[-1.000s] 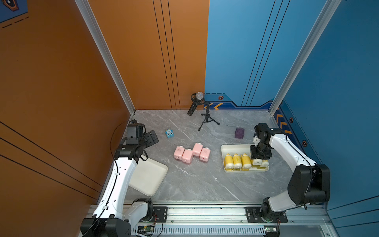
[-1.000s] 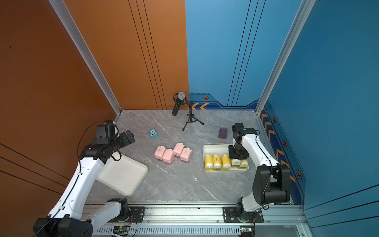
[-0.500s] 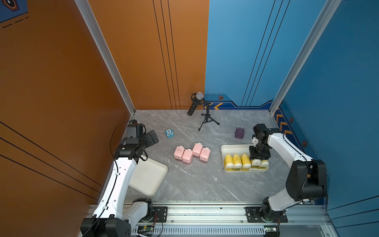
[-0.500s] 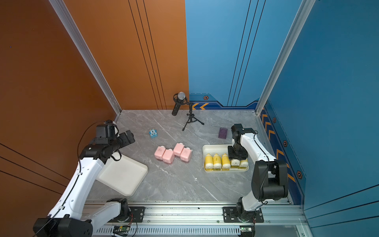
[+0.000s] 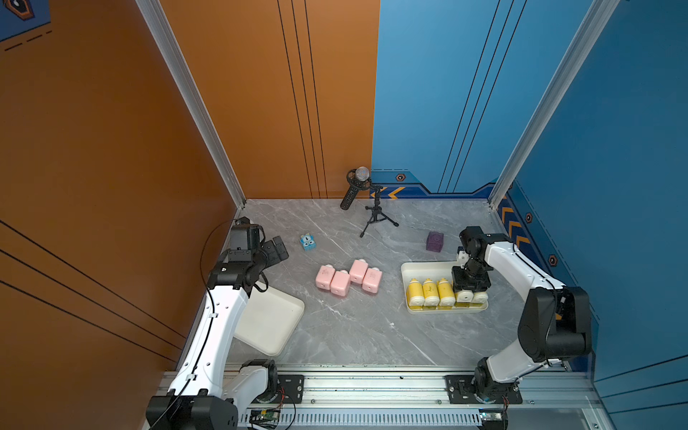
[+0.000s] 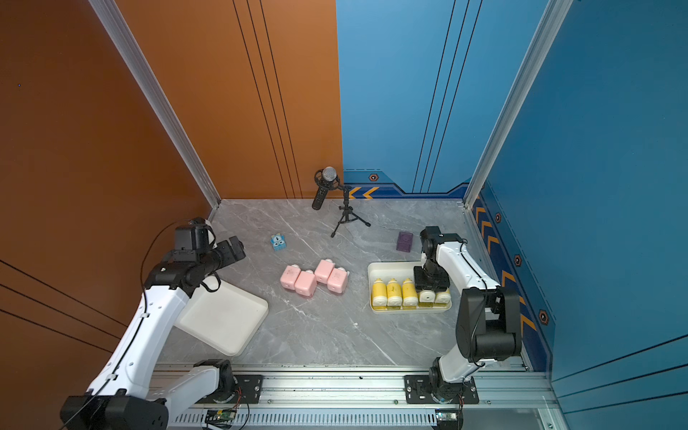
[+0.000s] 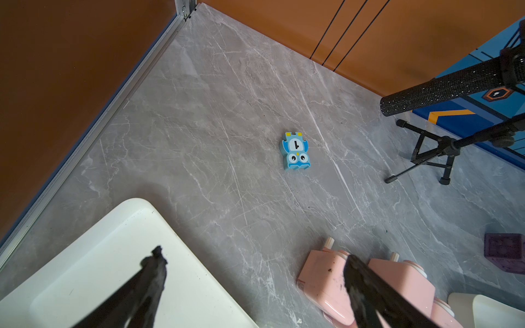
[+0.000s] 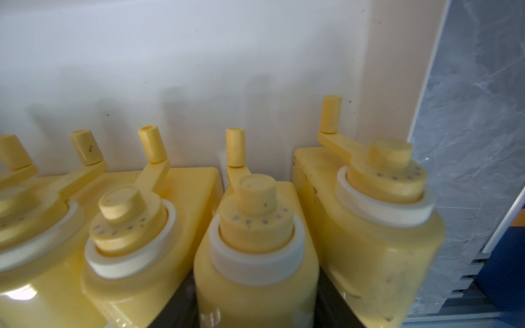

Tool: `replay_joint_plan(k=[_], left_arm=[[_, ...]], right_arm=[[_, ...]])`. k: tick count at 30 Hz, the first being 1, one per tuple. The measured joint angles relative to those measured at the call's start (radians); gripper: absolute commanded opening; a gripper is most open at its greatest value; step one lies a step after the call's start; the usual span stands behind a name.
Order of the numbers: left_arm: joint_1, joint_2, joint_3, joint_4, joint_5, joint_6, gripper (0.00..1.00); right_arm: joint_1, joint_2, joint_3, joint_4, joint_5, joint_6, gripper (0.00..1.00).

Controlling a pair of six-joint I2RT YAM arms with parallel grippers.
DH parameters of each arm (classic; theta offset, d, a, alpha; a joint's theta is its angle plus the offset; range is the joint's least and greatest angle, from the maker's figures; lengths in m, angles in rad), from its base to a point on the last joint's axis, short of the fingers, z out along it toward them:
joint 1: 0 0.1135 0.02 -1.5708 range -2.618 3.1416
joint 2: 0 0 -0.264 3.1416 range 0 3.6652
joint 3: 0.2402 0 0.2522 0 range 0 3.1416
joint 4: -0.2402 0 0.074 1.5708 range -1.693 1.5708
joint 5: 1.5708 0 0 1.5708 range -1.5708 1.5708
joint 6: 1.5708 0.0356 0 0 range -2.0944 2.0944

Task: Place the pencil sharpeners by color into the storage box
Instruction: Place the pencil sharpener in the storage box.

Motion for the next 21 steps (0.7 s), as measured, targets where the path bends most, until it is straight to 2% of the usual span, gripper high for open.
replay_joint_plan(k=[8, 15, 21], left_arm=[[0.000, 0.000, 0.000, 0.000, 0.000, 0.000, 0.98], [0.000, 0.000, 0.000, 0.000, 0.000, 0.000, 0.98], [0.000, 0.000, 0.000, 0.000, 0.000, 0.000, 0.98]], right_arm=[[0.000, 0.021, -0.010, 0.008, 0.000, 0.000, 0.34], [0.000, 0.032, -0.010, 0.017, 0.000, 0.000, 0.46], [0.000, 0.040, -0.010, 0.021, 0.000, 0.000, 0.52]])
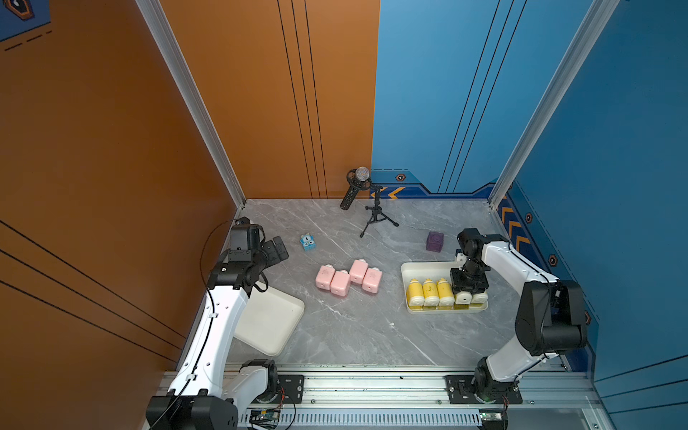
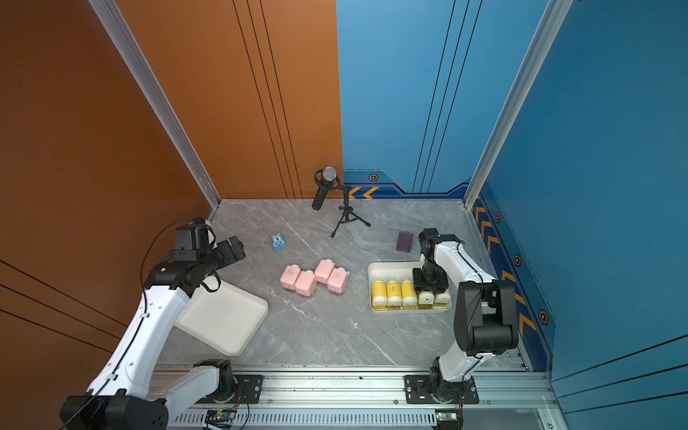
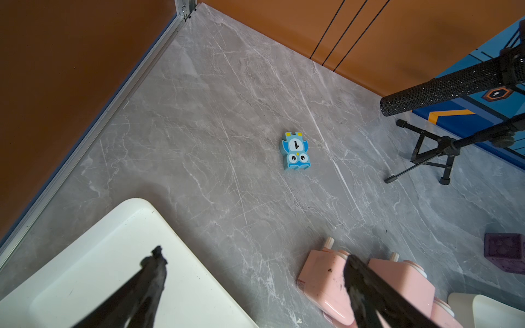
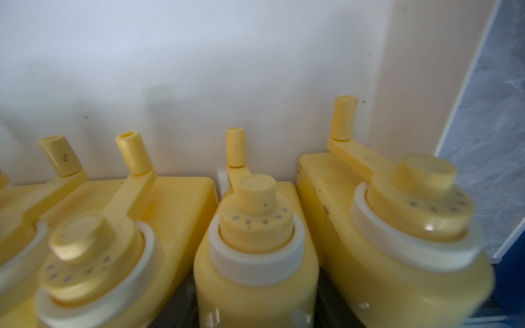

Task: Place the pencil sharpeners by color into the storage box
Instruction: Place the pencil sharpener in the storage box.

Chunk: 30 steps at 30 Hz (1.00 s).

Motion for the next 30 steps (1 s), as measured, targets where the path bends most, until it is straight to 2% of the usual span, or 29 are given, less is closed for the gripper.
replay_joint_plan(k=[10, 30], left_arm=[[0.000, 0.000, 0.000, 0.000, 0.000, 0.000, 0.98], [0.000, 0.000, 0.000, 0.000, 0.000, 0.000, 0.98]], right_arm=[[0.000, 0.000, 0.000, 0.002, 0.003, 0.000, 0.56], [0.000, -0.019, 0.000, 0.000, 0.003, 0.000, 0.57]])
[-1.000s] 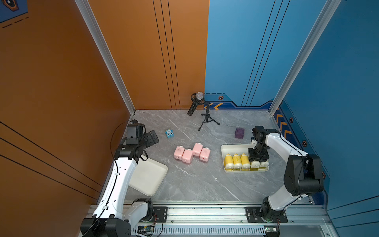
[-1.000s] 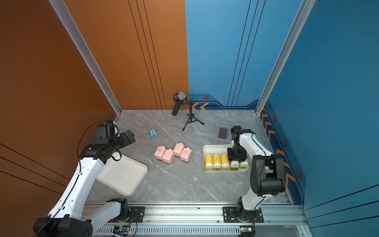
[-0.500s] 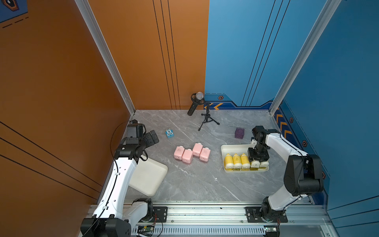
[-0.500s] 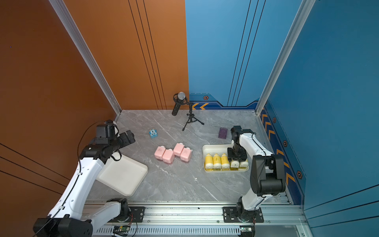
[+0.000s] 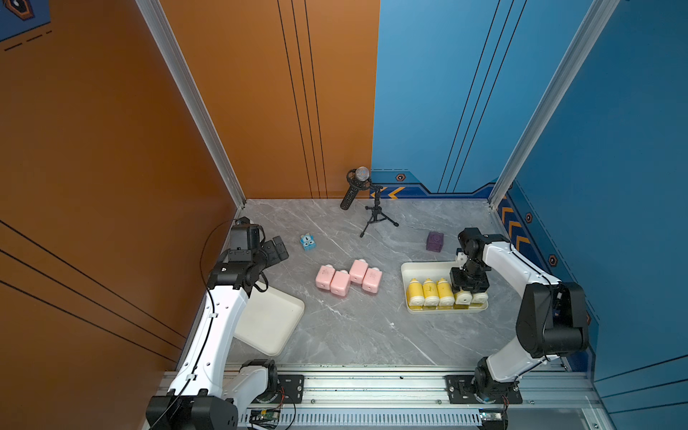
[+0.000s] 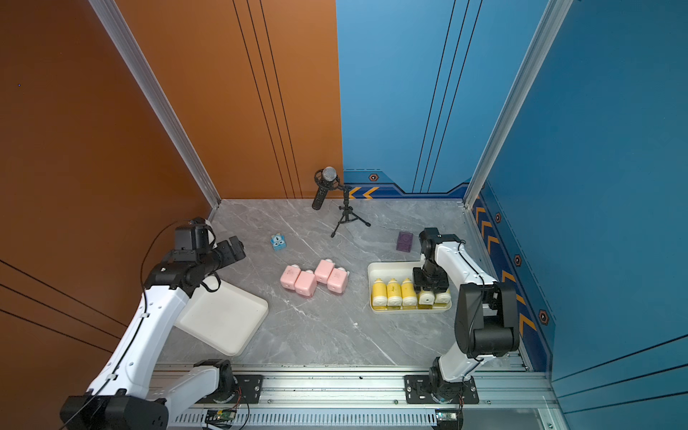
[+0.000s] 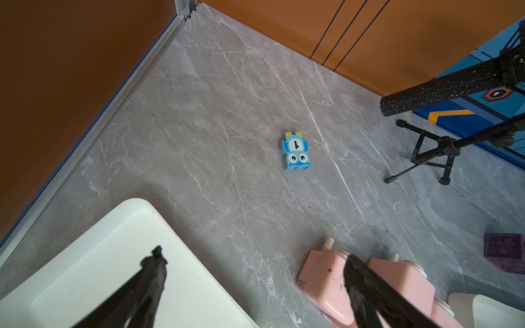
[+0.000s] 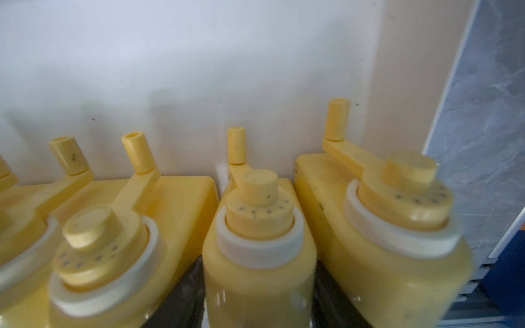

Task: Place the pencil sharpeners by color into the storage box
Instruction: Place the pencil sharpener in the storage box.

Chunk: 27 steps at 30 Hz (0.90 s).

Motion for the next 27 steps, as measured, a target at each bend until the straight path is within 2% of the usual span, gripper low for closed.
replay_joint_plan(k=[17, 27], left_arm=[[0.000, 0.000, 0.000, 0.000, 0.003, 0.000, 0.98], [0.000, 0.013, 0.000, 0.001, 0.003, 0.000, 0.98]], right_arm=[[0.000, -0.080, 0.000, -0.024, 0.027, 0.002, 0.57], [0.000, -0.193, 0.001, -0.026, 0.026, 0.026, 0.57]])
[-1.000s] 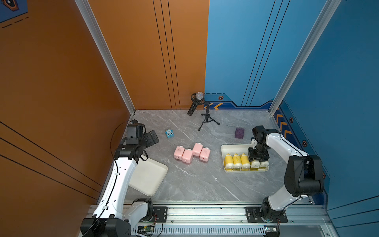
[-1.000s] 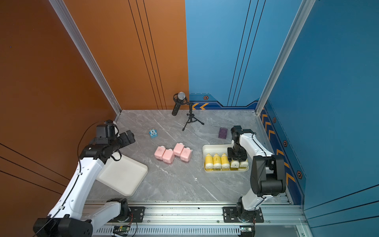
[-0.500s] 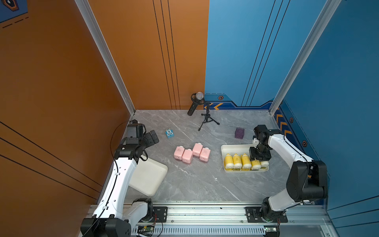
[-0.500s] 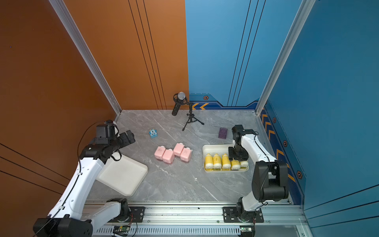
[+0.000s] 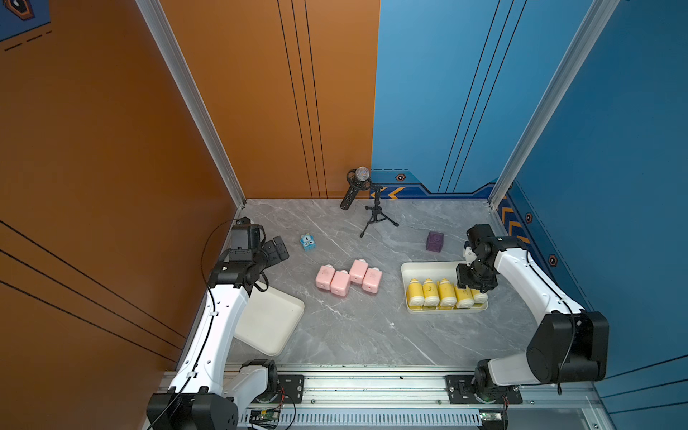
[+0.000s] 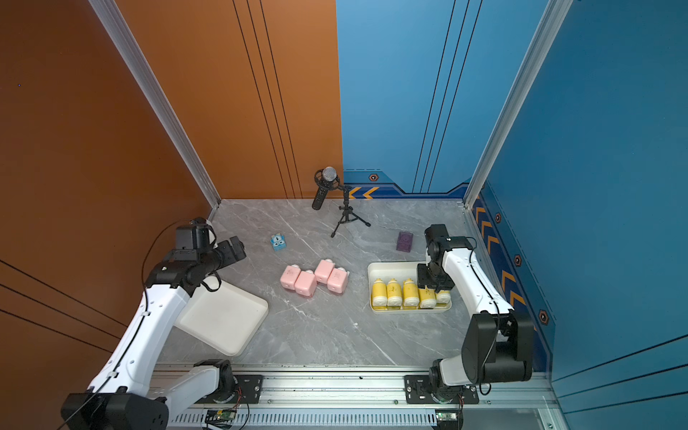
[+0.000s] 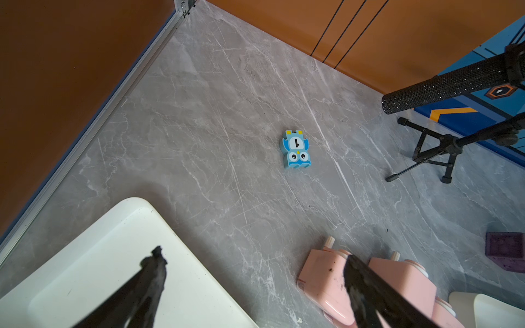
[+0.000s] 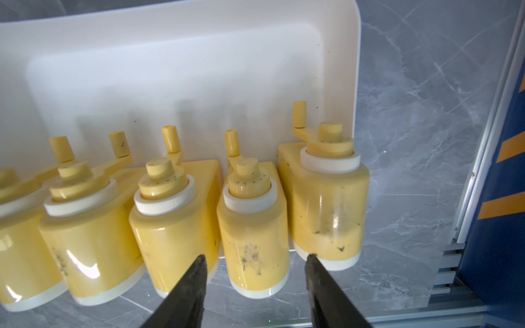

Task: Place the pencil sharpeners by color into the storage box
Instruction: Place the pencil sharpener in the storage box.

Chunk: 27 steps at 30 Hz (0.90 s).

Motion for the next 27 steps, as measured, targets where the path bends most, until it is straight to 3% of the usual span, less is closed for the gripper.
replay_joint_plan(k=[10, 15, 22, 27], left_arm=[[-0.055, 0.068, 0.002, -0.008, 0.002, 0.024, 0.98], [-0.122, 0.081, 0.056, -0.107, 0.012, 0.028, 1.00], [-0.326, 0.083, 0.214, -0.344, -0.032, 0.011, 0.90], [-0.437, 0.114, 0.217, -0.483, -0.064, -0.056, 0.79]], right_arm=[[0.038, -0.153, 0.032, -0.006, -0.034, 0.068, 0.58], [0.065, -0.204, 0.063, -0.023, -0.042, 0.100, 0.58], [0.067, -0.220, 0.108, -0.042, -0.055, 0.108, 0.58], [0.067, -0.219, 0.122, -0.042, -0.066, 0.101, 0.58]])
